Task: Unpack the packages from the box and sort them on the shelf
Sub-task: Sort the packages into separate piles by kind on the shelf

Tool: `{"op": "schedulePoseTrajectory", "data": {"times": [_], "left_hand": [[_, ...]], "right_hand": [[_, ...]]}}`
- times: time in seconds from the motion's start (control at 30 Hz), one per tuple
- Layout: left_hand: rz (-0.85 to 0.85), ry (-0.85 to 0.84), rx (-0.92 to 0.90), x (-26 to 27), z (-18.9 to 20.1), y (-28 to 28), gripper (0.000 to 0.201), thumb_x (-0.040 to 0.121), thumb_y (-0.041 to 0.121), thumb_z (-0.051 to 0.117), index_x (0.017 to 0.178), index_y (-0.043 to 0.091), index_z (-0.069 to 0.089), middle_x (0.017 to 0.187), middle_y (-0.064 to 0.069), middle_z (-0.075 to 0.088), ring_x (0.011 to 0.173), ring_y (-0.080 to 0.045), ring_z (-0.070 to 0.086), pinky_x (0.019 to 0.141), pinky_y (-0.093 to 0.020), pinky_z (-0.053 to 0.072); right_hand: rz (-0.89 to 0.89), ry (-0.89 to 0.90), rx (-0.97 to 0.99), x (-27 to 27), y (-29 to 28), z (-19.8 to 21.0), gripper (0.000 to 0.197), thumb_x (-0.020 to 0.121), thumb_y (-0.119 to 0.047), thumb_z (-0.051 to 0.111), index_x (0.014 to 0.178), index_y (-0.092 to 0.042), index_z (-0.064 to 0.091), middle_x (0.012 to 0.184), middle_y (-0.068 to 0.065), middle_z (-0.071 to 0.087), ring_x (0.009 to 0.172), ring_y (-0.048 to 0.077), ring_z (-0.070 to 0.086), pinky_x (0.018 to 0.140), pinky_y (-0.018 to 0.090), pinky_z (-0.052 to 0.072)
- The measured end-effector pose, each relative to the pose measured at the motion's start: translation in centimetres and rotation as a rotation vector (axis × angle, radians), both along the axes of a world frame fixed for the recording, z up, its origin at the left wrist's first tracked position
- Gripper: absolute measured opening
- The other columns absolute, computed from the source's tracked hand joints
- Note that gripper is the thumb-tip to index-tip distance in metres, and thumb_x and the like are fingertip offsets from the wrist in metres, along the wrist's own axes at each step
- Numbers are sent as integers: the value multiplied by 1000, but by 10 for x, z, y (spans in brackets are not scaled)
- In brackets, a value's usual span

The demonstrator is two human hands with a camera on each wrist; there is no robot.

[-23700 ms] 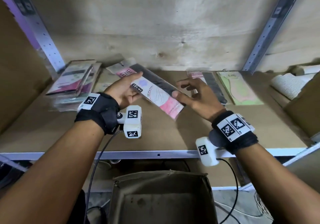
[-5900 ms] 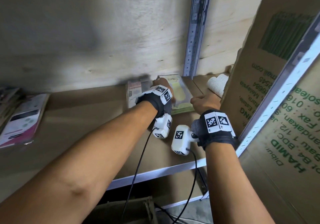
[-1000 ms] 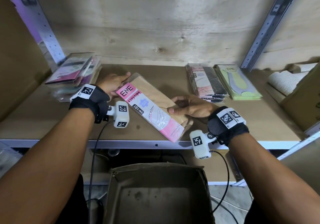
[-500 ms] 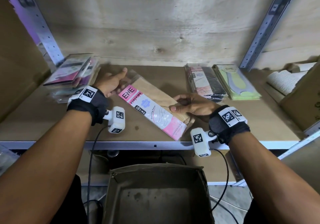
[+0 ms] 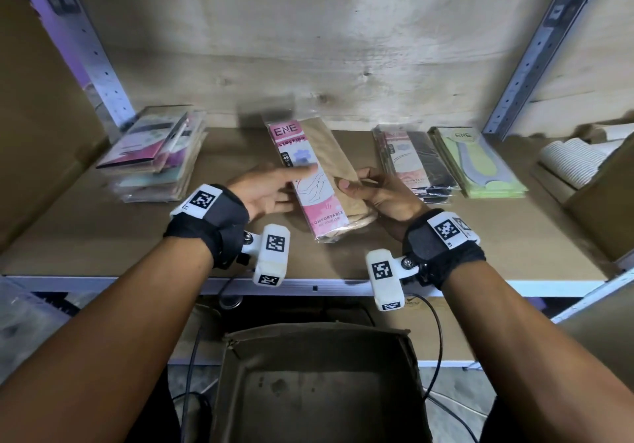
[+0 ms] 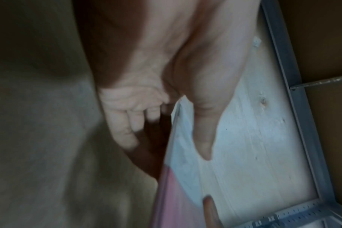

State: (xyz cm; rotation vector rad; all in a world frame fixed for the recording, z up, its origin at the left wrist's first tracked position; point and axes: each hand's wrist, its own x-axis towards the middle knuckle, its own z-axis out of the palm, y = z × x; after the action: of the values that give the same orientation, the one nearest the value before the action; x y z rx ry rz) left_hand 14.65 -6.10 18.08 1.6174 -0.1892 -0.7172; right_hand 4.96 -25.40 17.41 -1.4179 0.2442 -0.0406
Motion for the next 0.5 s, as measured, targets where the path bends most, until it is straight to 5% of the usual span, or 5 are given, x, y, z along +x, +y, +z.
{"op": "schedulePoseTrajectory", "data": {"times": [0.1,0.23,0.3,0.4,0.5], "left_hand": [[-5,-34,-26,-5,-2,-4,31,86,21,74,115,14,68,107,-2,76,101,-16,71,93,-31,53],[49,-58,-60,1,1,3,26,86,19,73,111,14,69,103,-1,77,96,-14,72,87,-29,55],[102,-61,-71,6,3,8,20,87,20,73,106,17,69,101,1,77,99,-16,70,89,-31,53],[187,-36,-98,13,6,15,17,89,20,70,106,18,66,101,1,74,102,-17,67,90,-30,52],[234,0,-124,18,10,21,20,90,19,69,108,17,63,103,-1,71,98,-15,66,79,-25,53]], "right_hand": [[9,-8,-14,3,2,-2,15,83,-9,74,90,-8,61,91,11,73,80,22,69,68,28,57],[49,27,7,3,0,-2,39,82,-26,75,109,1,66,105,15,72,88,27,66,76,39,55],[95,64,-15,3,-3,-3,46,83,-34,74,117,-4,66,107,15,73,85,27,69,71,35,57],[175,83,-26,0,-7,-3,32,88,-31,70,110,-8,68,104,17,74,85,23,74,65,25,59],[223,90,-10,-1,-10,-4,10,87,-14,70,97,-11,68,104,18,74,89,27,74,72,29,61]]}}
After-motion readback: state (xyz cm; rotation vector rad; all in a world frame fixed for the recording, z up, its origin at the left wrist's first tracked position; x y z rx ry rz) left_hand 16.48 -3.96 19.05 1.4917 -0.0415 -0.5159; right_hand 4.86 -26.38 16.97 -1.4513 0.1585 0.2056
